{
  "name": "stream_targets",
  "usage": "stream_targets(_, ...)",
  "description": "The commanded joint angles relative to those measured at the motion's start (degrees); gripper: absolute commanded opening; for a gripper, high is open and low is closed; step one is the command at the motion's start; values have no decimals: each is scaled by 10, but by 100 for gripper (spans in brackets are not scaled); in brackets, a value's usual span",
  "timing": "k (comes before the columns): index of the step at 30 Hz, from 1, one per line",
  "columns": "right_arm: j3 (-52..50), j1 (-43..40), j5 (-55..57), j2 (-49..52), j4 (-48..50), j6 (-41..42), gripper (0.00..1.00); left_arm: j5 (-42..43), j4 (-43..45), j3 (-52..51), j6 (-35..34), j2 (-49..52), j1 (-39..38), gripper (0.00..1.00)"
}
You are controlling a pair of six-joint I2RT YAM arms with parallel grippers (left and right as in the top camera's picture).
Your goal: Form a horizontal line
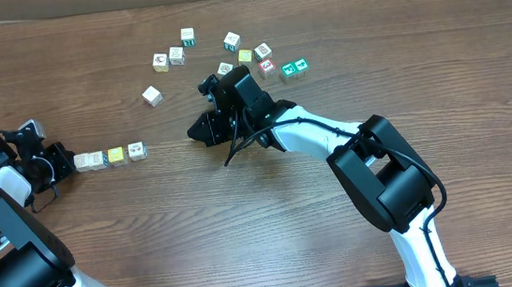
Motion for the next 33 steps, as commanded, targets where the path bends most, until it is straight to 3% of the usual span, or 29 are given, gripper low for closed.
stream_targets(1,16,2,-3,4,2,0,4,11,0,1,12,7,-4,4)
stream_targets(33,16,34,21,5,14,-2,4,11,-3,1,3,7,-38,4)
